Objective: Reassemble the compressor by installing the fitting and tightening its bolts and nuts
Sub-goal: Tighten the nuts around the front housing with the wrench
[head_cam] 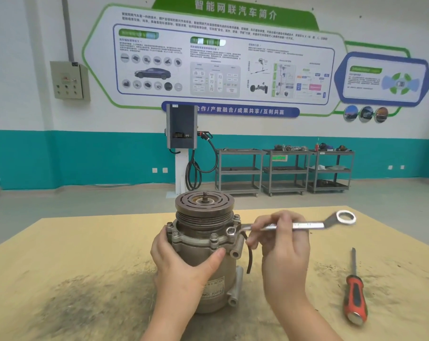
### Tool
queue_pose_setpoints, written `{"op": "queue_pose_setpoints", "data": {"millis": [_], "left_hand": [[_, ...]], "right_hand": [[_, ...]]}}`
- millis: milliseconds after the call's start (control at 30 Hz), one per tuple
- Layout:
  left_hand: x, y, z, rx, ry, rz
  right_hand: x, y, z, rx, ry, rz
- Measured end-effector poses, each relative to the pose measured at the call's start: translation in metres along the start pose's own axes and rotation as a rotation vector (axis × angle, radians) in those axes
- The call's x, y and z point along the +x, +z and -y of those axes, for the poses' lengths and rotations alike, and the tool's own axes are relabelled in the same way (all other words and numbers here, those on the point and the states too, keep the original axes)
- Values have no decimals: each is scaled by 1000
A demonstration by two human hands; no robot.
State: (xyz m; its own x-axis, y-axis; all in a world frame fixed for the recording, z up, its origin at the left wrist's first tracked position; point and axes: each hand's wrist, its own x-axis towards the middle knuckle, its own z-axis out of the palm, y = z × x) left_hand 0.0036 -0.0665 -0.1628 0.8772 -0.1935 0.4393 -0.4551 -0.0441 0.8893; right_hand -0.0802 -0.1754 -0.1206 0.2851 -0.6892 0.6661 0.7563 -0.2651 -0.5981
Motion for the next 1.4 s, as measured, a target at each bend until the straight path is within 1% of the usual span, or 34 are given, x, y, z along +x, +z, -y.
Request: {"op": "queue_pose_setpoints", "data": {"millis": [67,100,133,167,200,233,300,333,367,433,467,500,600,667,700,767,833,900,967,1000,1100,1167,1200,1233,1300,1367,1400], "left_hand": [[-1,0,-2,-9,-16,6],[-1,0,-1,-18,-20,-1],[0,1,-1,-19,-20,-8],[0,1,0,-9,-23,-11],[1,1,2,6,-27,-10],[1,2,4,17,-30,-13],[1,2,6,36,-26,-23],[2,3,6,46,-23,-29],[2,4,7,51,-22,-36],[2,5,9,51,-16,-55],[4,7,10,55,-13,-69],[6,8,11,61,-15,-82],[10,8,13,91,-21,-138],[9,8,13,55,-34,-92],[7,6,12,47,-34,-49],[4,2,9,50,-9,-28],[3,0,6,35,15,-45],[3,0,3,36,15,-50],[2,0,2,45,18,-61],[3,0,1,47,22,-73],[3,1,2,51,33,-98],[4,1,3,55,29,-96],[4,1,4,61,29,-88],[4,1,4,67,30,-76],[2,1,4,70,41,-59],[0,0,4,73,45,-51],[0,0,4,82,40,-45]], "right_hand": [[16,-8,-2,185,337,-76],[23,-12,-4,271,461,-81],[27,-13,-5,318,530,-85],[27,-13,-7,325,542,-93],[23,-12,-9,301,495,-103],[17,-9,-10,254,391,-114],[2,-2,-11,94,66,-110],[-7,0,-12,-16,-114,-55],[-14,2,-13,-127,-278,48],[-27,6,-17,-331,-512,298],[-31,7,-19,-423,-571,384],[-34,10,-19,-493,-588,432],[-32,14,-14,-548,-537,463],[-27,12,-7,-500,-528,451],[-23,10,-3,-450,-503,425],[-14,7,5,-315,-361,300],[-3,3,8,-165,-161,126],[7,-1,7,-5,79,8],[13,-5,1,171,270,-45],[16,-6,-2,231,335,-53],[24,-11,-6,321,475,-51],[26,-13,-9,332,524,-64],[23,-12,-11,300,489,-87],[16,-9,-13,233,400,-118],[0,0,-17,66,105,-167],[-13,7,-19,-64,-186,-113],[-16,8,-19,-117,-285,-65]]}}
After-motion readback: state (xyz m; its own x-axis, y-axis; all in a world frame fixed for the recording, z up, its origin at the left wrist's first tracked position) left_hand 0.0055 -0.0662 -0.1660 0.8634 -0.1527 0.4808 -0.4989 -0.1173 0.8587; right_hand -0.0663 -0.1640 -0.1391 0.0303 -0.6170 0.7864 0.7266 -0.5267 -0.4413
